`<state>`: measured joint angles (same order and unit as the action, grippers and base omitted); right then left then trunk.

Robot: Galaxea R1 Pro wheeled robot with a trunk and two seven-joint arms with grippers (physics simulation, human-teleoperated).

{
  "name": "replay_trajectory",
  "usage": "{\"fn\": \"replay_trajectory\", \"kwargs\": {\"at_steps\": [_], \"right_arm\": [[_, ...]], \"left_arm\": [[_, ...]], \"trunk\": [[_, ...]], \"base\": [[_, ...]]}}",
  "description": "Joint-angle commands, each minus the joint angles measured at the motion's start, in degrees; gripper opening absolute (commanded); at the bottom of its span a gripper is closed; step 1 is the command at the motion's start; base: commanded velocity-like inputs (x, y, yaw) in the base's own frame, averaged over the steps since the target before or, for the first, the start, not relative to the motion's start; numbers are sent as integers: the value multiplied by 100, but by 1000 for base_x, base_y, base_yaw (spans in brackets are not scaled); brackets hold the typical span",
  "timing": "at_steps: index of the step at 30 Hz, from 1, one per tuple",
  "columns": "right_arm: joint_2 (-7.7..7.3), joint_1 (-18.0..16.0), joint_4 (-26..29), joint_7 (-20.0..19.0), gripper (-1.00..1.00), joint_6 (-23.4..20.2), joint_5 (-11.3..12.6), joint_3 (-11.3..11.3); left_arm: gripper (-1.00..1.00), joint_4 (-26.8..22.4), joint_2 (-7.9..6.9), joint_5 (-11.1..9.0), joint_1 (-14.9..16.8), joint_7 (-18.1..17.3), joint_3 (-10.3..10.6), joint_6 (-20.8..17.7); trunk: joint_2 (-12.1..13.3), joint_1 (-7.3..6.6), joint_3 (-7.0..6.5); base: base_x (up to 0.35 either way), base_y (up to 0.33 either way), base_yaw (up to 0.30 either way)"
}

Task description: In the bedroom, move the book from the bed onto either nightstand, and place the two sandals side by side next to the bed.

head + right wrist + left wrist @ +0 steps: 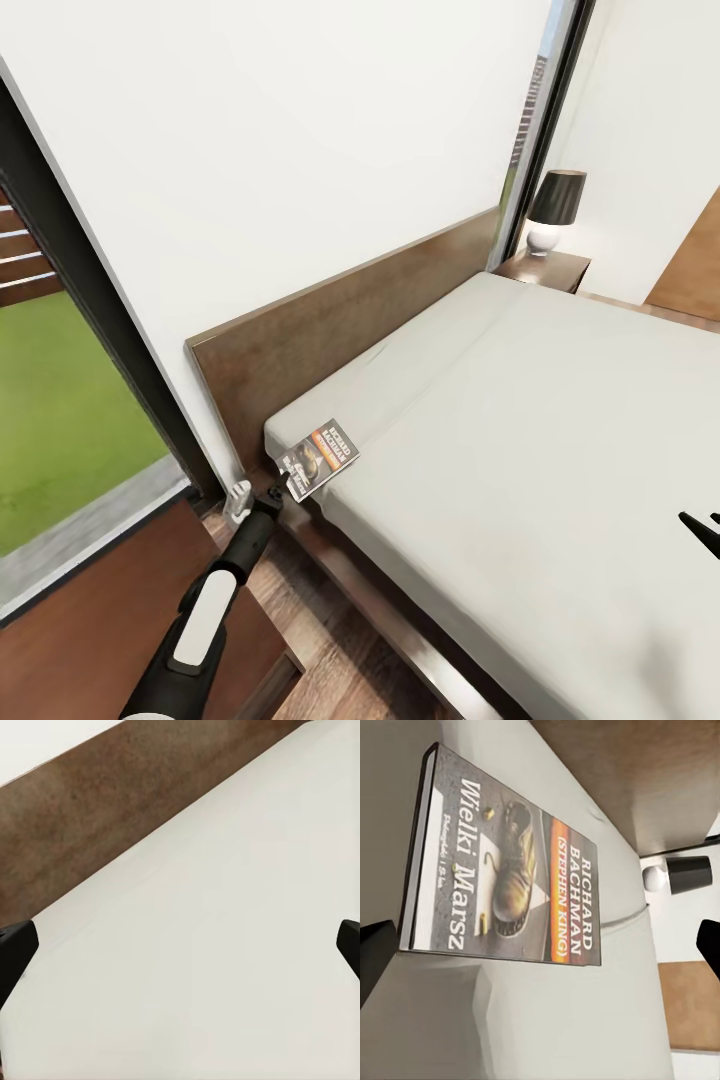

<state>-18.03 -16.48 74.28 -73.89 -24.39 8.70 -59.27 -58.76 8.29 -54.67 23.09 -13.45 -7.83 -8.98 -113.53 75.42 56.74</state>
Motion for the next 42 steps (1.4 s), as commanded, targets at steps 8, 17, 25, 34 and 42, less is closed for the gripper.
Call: {"fn": "replay_trajectory", "kwargs": {"at_steps": [8, 17, 25, 34, 42], "right_arm": [[0, -5, -2, -20, 100, -57, 10, -6], [1, -5, -2, -20, 100, -57, 9, -6], [1, -4, -2, -20, 100, -57, 9, -6], [1, -5, 5, -19, 100, -57, 0, -6], [1, -5, 5, -19, 100, -57, 0, -6]], "left_arm": [[100, -3, 6, -61, 3, -26, -25, -60], [100, -3, 14, -61, 3, -26, -18, -60], [100, -4, 15, -61, 3, -26, -17, -60], [100, -1, 15, -53, 3, -26, -15, -60], [100, 5, 15, -52, 3, -26, -8, -52]], "trunk": [[-283, 153, 130], [-483, 263, 220], [-724, 395, 327], [-924, 504, 417], [-924, 504, 417]], "base": [[0, 0, 0], [0, 0, 0], [0, 0, 0], [0, 0, 0], [0, 0, 0]]}}
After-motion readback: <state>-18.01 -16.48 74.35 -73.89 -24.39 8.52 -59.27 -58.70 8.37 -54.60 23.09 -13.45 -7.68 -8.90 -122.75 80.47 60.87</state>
